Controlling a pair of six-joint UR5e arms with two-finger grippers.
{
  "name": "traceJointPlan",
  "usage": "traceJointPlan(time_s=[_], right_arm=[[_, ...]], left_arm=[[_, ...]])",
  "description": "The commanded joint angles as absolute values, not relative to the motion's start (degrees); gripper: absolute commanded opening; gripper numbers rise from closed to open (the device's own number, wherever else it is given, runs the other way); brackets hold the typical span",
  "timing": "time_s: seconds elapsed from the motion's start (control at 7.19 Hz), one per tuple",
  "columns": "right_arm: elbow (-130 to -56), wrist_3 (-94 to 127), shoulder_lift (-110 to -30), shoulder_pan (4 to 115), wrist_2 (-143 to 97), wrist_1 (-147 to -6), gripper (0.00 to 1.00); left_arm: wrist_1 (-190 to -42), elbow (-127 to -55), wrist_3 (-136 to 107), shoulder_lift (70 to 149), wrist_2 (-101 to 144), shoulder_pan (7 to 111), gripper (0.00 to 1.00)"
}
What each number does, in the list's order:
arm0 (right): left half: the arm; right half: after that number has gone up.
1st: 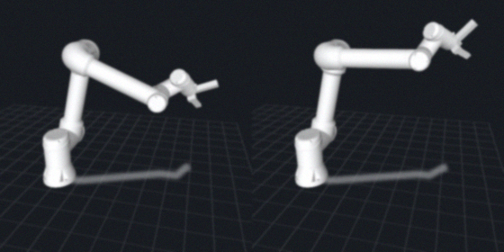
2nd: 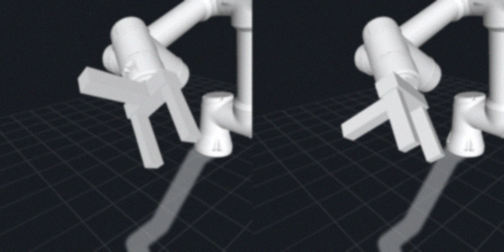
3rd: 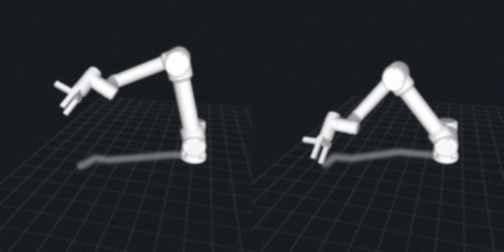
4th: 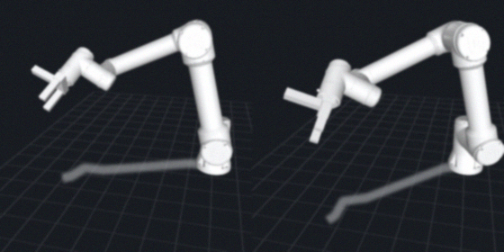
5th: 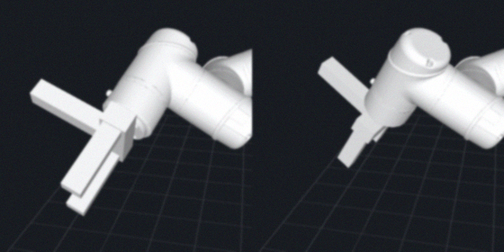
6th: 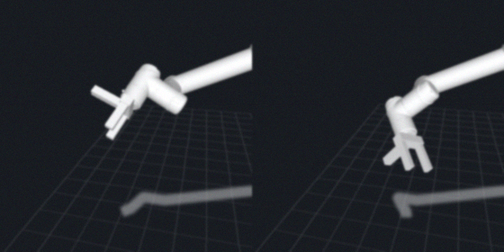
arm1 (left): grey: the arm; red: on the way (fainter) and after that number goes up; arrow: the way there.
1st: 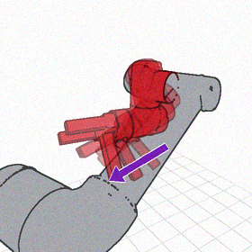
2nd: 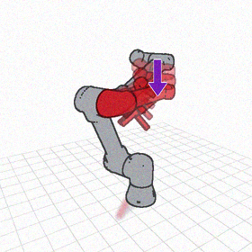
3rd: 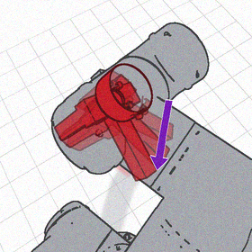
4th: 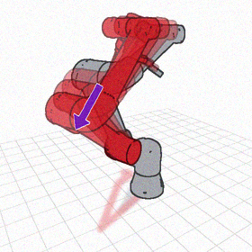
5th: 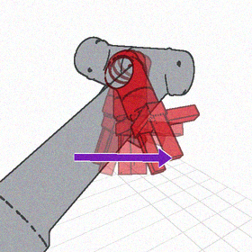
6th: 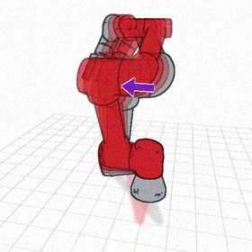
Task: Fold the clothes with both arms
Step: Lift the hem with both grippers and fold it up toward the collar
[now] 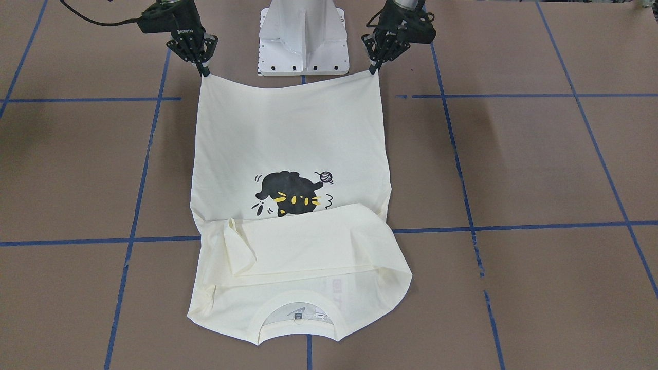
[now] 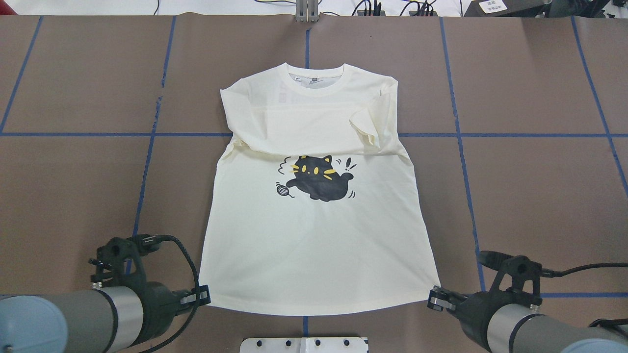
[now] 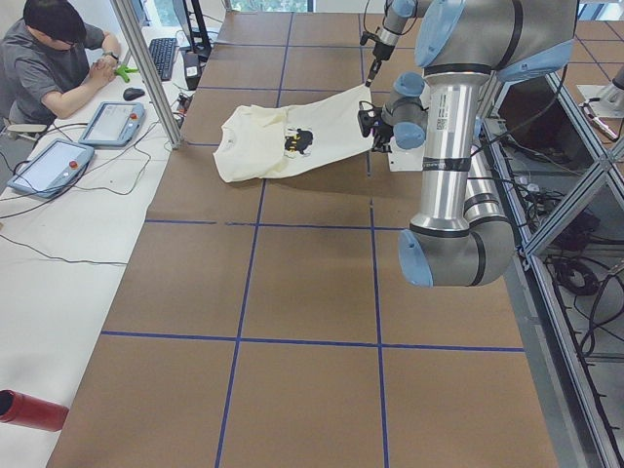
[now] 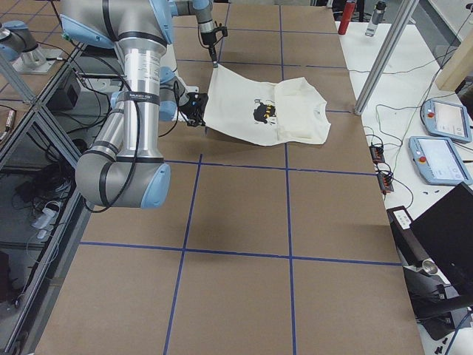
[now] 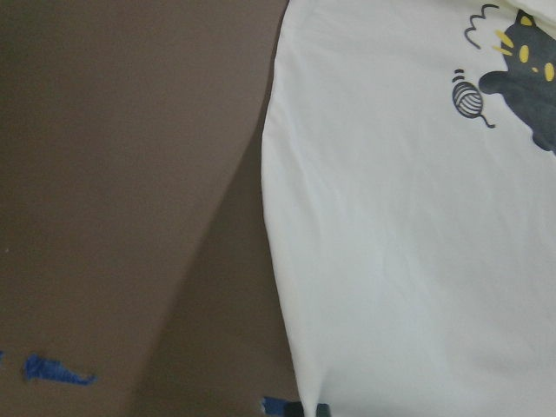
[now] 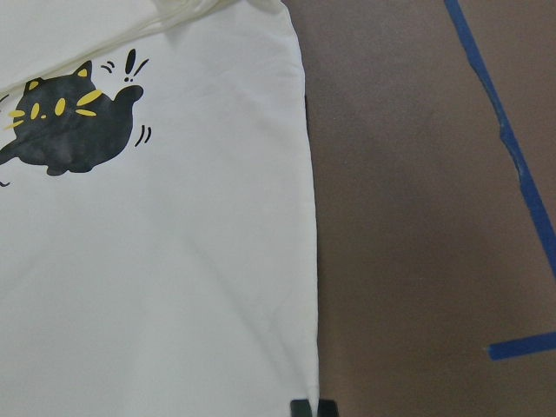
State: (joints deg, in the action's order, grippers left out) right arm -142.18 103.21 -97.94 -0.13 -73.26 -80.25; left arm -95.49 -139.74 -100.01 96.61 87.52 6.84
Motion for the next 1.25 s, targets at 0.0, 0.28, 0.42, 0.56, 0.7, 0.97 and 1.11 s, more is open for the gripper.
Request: traceJointPlan(time_s=[0.0, 0.28, 0.42, 0.56, 0.7, 0.97, 1.11], right_arm=[[-150.64, 99.68, -97.74, 6.39, -82.94, -85.78, 0.00], [-147.94, 93.89, -92.59, 13.84, -87.69, -87.18, 0.00], [-142.87, 92.30, -84.46, 19.02, -90.24, -90.23, 0.00], [-135.86, 88.54, -74.46, 24.81, -92.79, -94.70, 0.00], [-129.87, 86.85, -68.70, 29.92, -94.29, -98.05, 0.00], [-119.06, 81.07, -63.39, 38.37, -96.06, -97.48, 0.00], [-112.39, 80.17, -58.67, 40.41, -96.06, -97.12, 0.00]], left_arm=[[-84.58, -148.79, -97.41, 99.91, 94.63, 11.75, 0.00], [-84.20, -143.91, -86.28, 104.74, 96.33, 18.77, 0.00], [-84.11, -139.09, -78.65, 108.25, 97.46, 25.68, 0.00], [-84.29, -132.87, -72.57, 111.76, 101.47, 32.63, 0.00], [-84.37, -127.50, -69.03, 114.23, 102.04, 36.96, 0.00], [-84.99, -119.83, -64.44, 116.97, 101.78, 41.99, 0.00], [-87.43, -115.53, -64.42, 118.64, 101.60, 42.19, 0.00]])
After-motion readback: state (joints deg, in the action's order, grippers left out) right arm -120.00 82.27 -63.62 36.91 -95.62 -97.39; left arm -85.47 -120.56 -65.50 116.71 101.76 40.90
